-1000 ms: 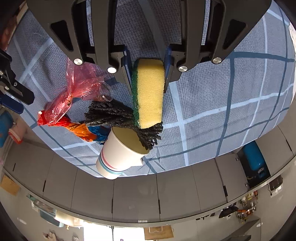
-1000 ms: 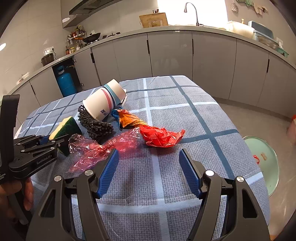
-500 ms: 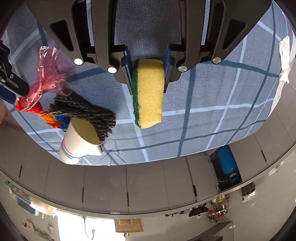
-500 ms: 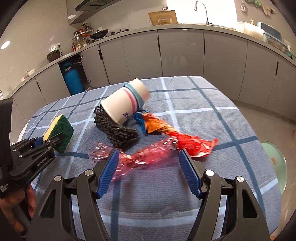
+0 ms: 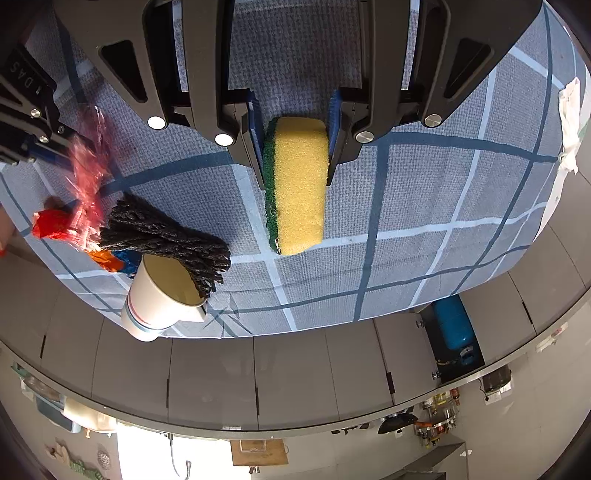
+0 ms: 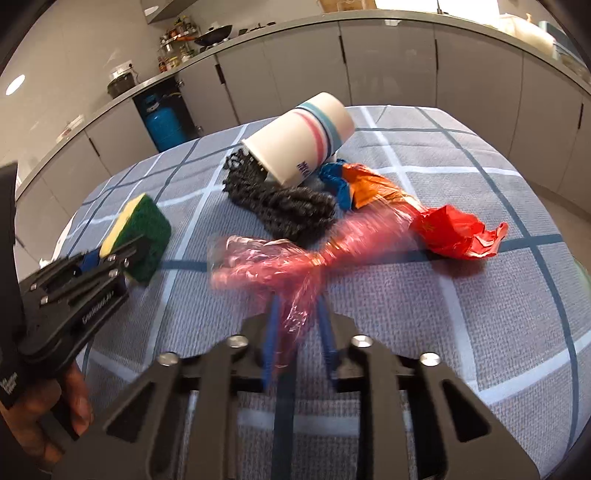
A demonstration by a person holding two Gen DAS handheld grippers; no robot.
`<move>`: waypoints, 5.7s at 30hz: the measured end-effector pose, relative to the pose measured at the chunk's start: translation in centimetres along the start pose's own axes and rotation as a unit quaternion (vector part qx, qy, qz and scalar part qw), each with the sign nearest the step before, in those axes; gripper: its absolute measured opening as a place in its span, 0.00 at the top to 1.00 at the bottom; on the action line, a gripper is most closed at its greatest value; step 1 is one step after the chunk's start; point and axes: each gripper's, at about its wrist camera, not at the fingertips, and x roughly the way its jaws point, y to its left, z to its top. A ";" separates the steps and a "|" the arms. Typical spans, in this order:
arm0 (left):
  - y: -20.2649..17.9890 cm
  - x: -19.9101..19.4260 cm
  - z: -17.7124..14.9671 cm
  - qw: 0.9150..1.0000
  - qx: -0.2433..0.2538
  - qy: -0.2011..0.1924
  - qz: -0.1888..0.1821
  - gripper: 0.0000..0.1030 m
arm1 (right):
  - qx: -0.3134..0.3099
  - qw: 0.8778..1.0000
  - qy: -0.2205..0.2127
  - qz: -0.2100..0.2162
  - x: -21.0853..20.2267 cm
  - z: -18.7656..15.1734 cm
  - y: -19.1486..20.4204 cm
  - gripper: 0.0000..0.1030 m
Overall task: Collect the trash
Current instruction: 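Grasp the yellow sponge with the left tool while the right tool grasps the pink plastic bag, then carry the sponge and pink bag over the basin and release both, then move both tools back over the table toward the scouring pad and cup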
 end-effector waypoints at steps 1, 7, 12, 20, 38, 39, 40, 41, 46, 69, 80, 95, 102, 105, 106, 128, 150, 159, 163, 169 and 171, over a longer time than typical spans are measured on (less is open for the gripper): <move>-0.1 -0.1 0.0 1.000 0.001 -0.001 0.000 0.72 | -0.004 1.000 -0.001 0.003 -0.2 -0.2 0.1 0.90; -0.6 -1.1 -0.2 1.000 0.011 -0.006 0.001 0.72 | -0.034 0.999 -0.028 0.000 -2.6 -0.7 0.5 0.92; -1.2 -2.2 0.2 1.000 0.019 -0.012 -0.002 0.72 | -0.048 0.997 -0.059 -0.014 -5.1 -0.8 -0.2 0.93; -3.7 -4.7 2.5 0.998 0.036 -0.037 -0.034 0.72 | -0.022 0.995 -0.093 -0.031 -8.5 -0.8 -3.7 0.93; -14.8 -6.6 4.9 0.984 0.116 -0.054 -0.125 0.72 | 0.056 0.987 -0.120 -0.092 -12.1 -2.5 -13.2 0.93; -15.5 -6.7 5.1 0.983 0.121 -0.055 -0.130 0.72 | 0.060 0.986 -0.121 -0.096 -12.3 -2.6 -13.7 0.93; -16.1 -6.8 5.2 0.982 0.124 -0.057 -0.133 0.72 | 0.063 0.986 -0.122 -0.098 -12.4 -2.7 -14.1 0.93; -16.7 -6.8 5.3 0.981 0.128 -0.058 -0.137 0.72 | 0.067 0.985 -0.123 -0.102 -12.6 -2.7 -14.6 0.93; -19.7 -7.5 5.8 0.973 0.154 -0.069 -0.157 0.72 | 0.084 0.981 -0.130 -0.120 -13.3 -3.2 -17.0 0.93; -33.6 -6.5 7.0 0.939 0.230 -0.055 -0.249 0.72 | 0.141 0.965 -0.113 -0.192 -14.1 -6.3 -29.2 0.92; -40.5 -4.8 5.9 0.917 0.272 -0.039 -0.290 0.72 | 0.144 0.965 -0.077 -0.206 -11.6 -7.6 -33.9 0.92; -43.0 -2.1 5.5 0.919 0.276 -0.032 -0.279 0.40 | 0.157 0.953 -0.074 -0.250 -9.5 -8.9 -38.0 0.60; -41.3 -1.6 5.5 0.931 0.258 -0.028 -0.258 0.29 | 0.176 0.949 -0.076 -0.250 -10.0 -9.8 -37.3 0.53; -40.4 -2.1 5.4 0.932 0.255 -0.029 -0.256 0.26 | 0.184 0.948 -0.079 -0.246 -10.4 -9.9 -36.4 0.50; -40.1 -2.3 5.2 0.933 0.255 -0.031 -0.252 0.24 | 0.186 0.948 -0.080 -0.245 -10.6 -10.0 -36.3 0.49; -30.9 -5.3 5.9 0.956 0.202 -0.057 -0.205 0.23 | 0.165 0.959 -0.093 -0.213 -12.0 -8.6 -29.4 0.45; -17.0 -2.9 5.7 0.991 0.104 -0.036 -0.075 0.15 | 0.099 0.977 -0.112 -0.152 -11.1 -4.6 -20.3 0.35; -11.2 1.3 6.2 0.999 0.021 0.022 -0.030 0.14 | 0.076 0.983 -0.114 -0.122 -10.2 -3.6 -16.8 0.33; -11.1 2.7 5.8 0.998 0.017 0.042 -0.040 0.14 | 0.068 0.985 -0.113 -0.113 -9.9 -3.2 -15.7 0.32; -10.9 4.0 4.9 0.997 0.010 0.057 -0.047 0.16 | 0.058 0.986 -0.111 -0.106 -9.5 -2.8 -14.5 0.30; -10.5 4.1 4.7 0.997 0.012 0.058 -0.055 0.32 | 0.055 0.987 -0.110 -0.105 -9.4 -2.7 -14.2 0.30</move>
